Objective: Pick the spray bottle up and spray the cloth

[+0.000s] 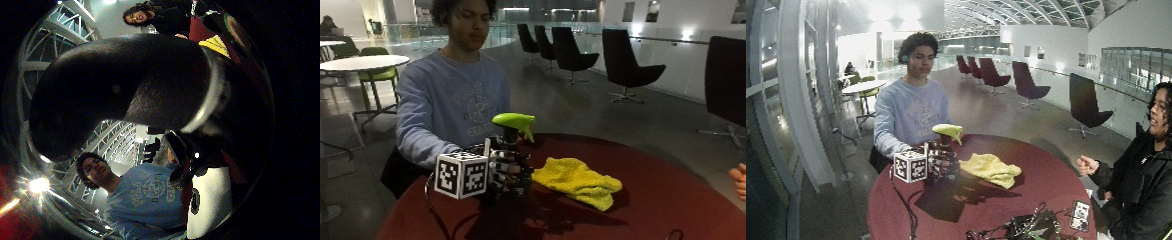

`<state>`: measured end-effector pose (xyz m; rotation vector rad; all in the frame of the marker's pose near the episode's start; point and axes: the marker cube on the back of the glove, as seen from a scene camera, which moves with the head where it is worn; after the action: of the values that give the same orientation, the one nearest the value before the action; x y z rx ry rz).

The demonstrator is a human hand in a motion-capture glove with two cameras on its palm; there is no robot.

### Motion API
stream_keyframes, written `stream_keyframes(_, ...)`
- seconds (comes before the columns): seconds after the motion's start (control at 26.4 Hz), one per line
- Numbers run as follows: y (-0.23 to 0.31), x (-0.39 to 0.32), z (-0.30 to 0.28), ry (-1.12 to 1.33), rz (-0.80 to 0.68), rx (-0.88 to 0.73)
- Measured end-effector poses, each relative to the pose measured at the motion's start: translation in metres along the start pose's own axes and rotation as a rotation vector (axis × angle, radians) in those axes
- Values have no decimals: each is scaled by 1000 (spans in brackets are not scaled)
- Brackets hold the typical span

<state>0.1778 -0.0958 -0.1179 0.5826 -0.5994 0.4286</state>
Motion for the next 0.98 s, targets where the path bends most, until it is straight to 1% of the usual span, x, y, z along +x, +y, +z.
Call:
stream_keyframes(0.3, -7, 0, 3, 10, 16, 7)
stream_keyframes(0.57, -9, -3, 3, 5, 12, -30)
stream_keyframes(0.98, -10, -2, 4, 18, -11, -3)
